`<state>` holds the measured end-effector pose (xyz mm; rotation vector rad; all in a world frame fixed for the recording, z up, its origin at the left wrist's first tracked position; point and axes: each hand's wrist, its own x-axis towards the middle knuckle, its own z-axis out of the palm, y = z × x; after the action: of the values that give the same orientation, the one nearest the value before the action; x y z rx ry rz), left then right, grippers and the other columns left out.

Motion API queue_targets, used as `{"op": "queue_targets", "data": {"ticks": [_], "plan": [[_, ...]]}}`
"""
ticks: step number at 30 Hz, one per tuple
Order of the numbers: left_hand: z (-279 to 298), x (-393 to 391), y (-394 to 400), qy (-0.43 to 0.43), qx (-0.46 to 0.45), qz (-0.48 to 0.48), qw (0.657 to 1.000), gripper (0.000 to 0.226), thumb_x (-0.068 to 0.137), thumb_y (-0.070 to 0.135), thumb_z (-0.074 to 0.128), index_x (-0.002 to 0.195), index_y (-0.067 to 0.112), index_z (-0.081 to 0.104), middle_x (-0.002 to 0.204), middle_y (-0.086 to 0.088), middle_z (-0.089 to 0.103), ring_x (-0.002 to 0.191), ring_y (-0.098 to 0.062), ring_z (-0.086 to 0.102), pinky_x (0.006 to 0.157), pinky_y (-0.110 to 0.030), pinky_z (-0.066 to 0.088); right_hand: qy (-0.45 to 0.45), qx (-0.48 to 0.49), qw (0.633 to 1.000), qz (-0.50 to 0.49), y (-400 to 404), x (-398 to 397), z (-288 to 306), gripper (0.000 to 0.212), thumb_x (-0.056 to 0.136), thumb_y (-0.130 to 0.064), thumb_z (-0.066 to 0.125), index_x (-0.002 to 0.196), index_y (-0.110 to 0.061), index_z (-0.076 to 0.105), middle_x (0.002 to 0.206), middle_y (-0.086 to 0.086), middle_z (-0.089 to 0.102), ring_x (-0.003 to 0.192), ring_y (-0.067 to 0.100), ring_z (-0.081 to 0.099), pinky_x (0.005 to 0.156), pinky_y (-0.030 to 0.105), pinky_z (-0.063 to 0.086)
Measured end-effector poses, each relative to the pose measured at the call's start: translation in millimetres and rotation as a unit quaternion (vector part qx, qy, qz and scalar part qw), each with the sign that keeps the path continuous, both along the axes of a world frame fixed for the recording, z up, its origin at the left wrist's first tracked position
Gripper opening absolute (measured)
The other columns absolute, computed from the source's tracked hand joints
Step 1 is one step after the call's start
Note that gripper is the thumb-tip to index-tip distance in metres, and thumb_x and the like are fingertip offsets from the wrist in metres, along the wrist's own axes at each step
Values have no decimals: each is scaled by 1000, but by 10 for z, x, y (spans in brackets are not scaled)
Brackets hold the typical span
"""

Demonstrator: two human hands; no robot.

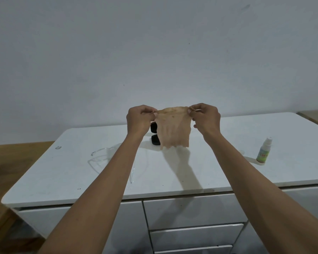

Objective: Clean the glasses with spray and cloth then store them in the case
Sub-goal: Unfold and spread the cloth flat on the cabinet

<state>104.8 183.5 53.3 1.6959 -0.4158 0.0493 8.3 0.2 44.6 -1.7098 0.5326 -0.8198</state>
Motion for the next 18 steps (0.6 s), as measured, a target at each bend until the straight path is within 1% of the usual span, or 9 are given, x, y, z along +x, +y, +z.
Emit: {"op": "queue_targets", "data": {"ticks": [2, 4, 5, 7, 9, 10, 12, 14, 18], "plan": [[-9, 42, -2, -1, -4, 5, 1000, 9, 81, 3, 74, 82, 12, 77, 84, -7, 78, 82, -23, 76, 74, -29, 57, 3, 1, 1000, 3, -25, 33, -32, 6, 86, -19, 73, 83, -24, 75, 75, -11, 73, 72, 14, 65, 87, 50, 60], [-29, 64, 10, 0, -1, 0, 1000, 10, 82, 5, 74, 82, 15, 76, 84, -10, 79, 83, -25, 76, 74, -30, 57, 9, 4, 1000, 5, -39, 36, -66, 7, 87, -18, 72, 83, -23, 75, 78, -11, 73, 79, 15, 67, 88, 46, 61], [-43, 63, 20, 2, 3, -8, 1000, 11, 83, 5, 74, 81, 16, 76, 85, -11, 78, 83, -26, 76, 73, -30, 57, 14, 4, 1000, 8, -42, 26, -89, 7, 86, -17, 71, 83, -23, 75, 79, -11, 73, 80, 15, 67, 86, 44, 61], [-85, 41, 54, 12, 24, -30, 999, 11, 83, 5, 73, 82, 16, 75, 86, -14, 78, 81, -24, 74, 70, -30, 55, 32, 6, 999, 16, -32, -21, -142, 10, 85, -15, 68, 80, -21, 74, 80, -8, 72, 77, 16, 66, 74, 39, 61], [-127, 7, 104, 21, 62, -57, 996, 10, 83, 3, 72, 85, 13, 75, 86, -16, 77, 78, -22, 73, 71, -32, 54, 56, 5, 998, 31, -26, -96, -189, 15, 84, -12, 63, 75, -19, 72, 79, -4, 71, 72, 17, 66, 62, 31, 58], [-151, -11, 132, 24, 86, -72, 993, 11, 83, 3, 71, 86, 12, 75, 85, -16, 77, 77, -22, 73, 72, -33, 54, 73, 2, 996, 45, -29, -135, -211, 15, 84, -11, 62, 74, -18, 72, 78, -3, 71, 69, 16, 66, 59, 29, 56], [-203, -61, 199, 28, 134, -98, 986, 13, 82, 0, 70, 89, 11, 75, 84, -13, 76, 76, -22, 74, 73, -33, 55, 121, -8, 989, 81, -45, -216, -263, 13, 83, -11, 62, 75, -13, 73, 76, 0, 71, 65, 15, 67, 58, 27, 54], [-259, -110, 262, 29, 180, -115, 977, 15, 80, -1, 72, 89, 10, 76, 84, -14, 77, 76, -24, 75, 75, -35, 56, 170, -23, 978, 116, -64, -296, -315, 13, 82, -12, 62, 80, -11, 75, 79, 3, 72, 66, 15, 67, 59, 26, 52], [-359, -227, 372, 25, 262, -164, 951, 6, 81, 3, 77, 83, 9, 76, 80, -13, 77, 72, -17, 73, 76, -36, 55, 235, -50, 958, 157, -71, -466, -401, 11, 79, -14, 67, 76, -15, 77, 85, 1, 74, 73, 15, 65, 62, 28, 52]]}}
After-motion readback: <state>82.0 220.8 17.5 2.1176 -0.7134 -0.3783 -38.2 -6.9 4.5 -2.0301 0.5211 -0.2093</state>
